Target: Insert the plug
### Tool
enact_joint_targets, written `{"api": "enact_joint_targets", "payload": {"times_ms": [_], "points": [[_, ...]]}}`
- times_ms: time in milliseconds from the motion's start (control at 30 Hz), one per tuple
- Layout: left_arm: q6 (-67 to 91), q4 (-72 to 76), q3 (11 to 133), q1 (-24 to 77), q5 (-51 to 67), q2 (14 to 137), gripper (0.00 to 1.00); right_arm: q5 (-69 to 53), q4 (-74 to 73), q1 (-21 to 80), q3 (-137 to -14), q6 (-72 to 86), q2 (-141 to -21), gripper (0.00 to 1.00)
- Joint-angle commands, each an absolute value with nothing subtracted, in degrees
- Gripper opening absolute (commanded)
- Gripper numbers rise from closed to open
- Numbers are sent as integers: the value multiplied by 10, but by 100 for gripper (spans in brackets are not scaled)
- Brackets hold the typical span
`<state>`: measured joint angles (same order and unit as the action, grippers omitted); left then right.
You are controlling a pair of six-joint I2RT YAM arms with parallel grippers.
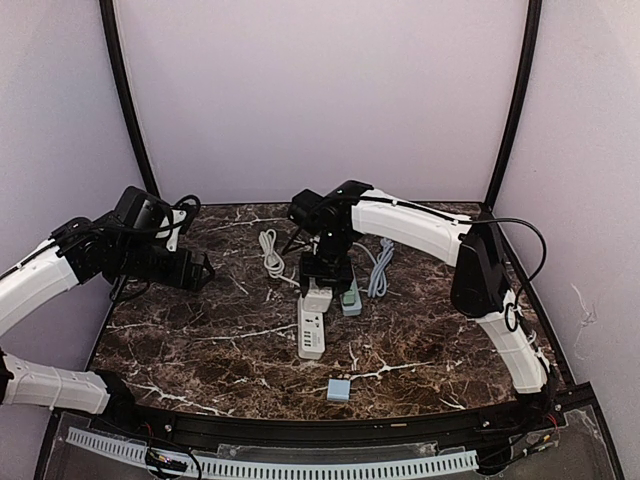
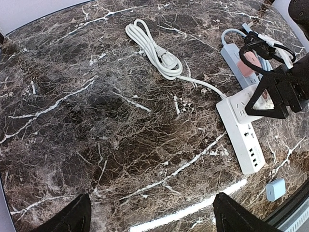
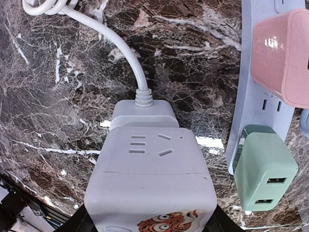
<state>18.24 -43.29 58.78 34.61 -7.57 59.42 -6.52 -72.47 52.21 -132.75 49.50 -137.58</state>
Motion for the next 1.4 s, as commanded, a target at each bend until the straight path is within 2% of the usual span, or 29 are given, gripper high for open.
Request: {"api": "enact_joint_targets", "payload": {"times_ms": [0, 1367], "points": [[172, -430, 587, 344, -67, 604, 89, -32, -779, 526, -1337, 490, -1384, 0], [166, -449, 620, 344, -46, 648, 87, -100, -761, 571, -1380, 499, -1562, 0]]}}
